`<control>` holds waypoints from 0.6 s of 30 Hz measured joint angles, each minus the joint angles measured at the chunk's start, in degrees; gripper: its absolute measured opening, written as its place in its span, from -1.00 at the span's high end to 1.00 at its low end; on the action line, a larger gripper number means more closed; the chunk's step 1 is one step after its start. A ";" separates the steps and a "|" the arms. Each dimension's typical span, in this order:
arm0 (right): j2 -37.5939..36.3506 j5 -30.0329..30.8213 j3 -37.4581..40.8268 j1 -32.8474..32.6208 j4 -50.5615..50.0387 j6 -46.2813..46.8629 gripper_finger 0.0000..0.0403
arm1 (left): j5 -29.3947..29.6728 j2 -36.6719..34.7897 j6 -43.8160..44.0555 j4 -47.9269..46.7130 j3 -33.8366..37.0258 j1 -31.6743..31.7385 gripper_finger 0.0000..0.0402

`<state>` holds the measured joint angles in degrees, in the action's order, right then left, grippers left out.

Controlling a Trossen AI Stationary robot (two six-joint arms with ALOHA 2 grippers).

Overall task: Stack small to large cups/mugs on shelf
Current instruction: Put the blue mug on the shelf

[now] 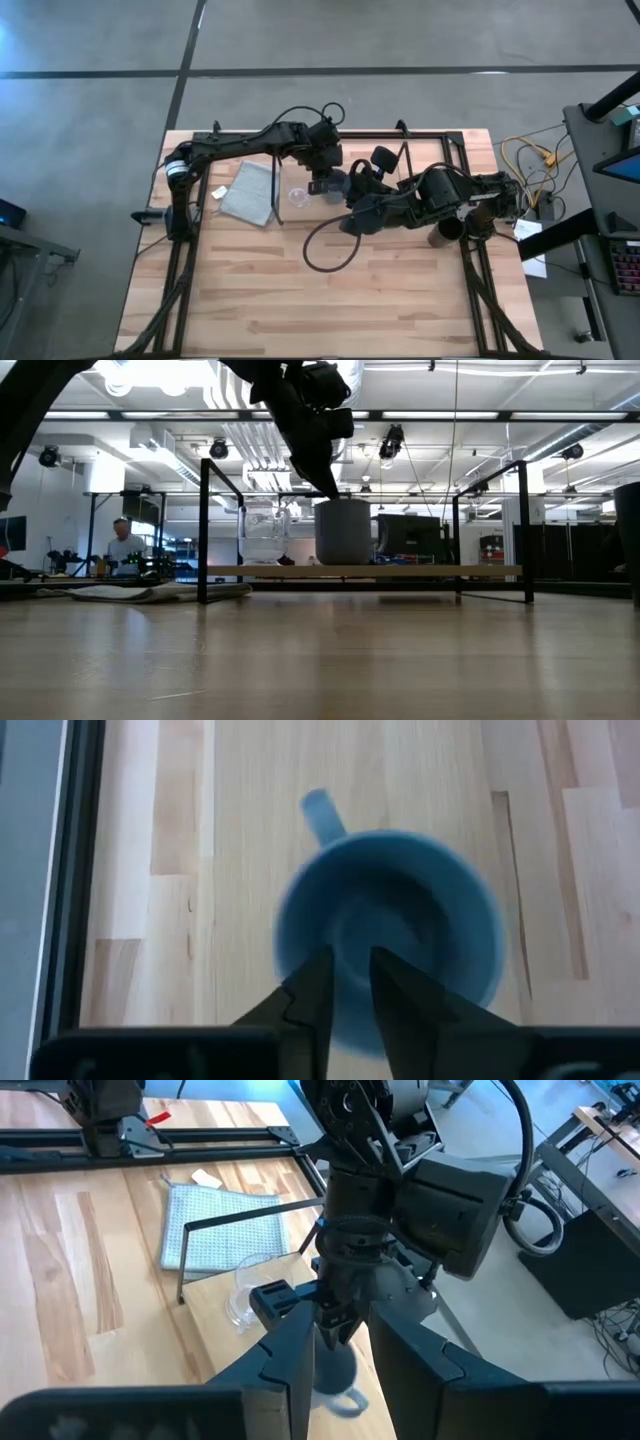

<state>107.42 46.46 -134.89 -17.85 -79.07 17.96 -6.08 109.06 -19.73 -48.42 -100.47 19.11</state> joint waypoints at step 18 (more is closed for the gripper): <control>0.00 -0.01 0.02 0.35 -10.71 10.53 0.54 | 2.18 -2.35 2.91 -0.13 -0.11 -0.68 0.65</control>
<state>107.42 46.45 -134.87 -17.50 -89.78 28.49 -3.90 106.70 -16.82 -48.56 -100.57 18.43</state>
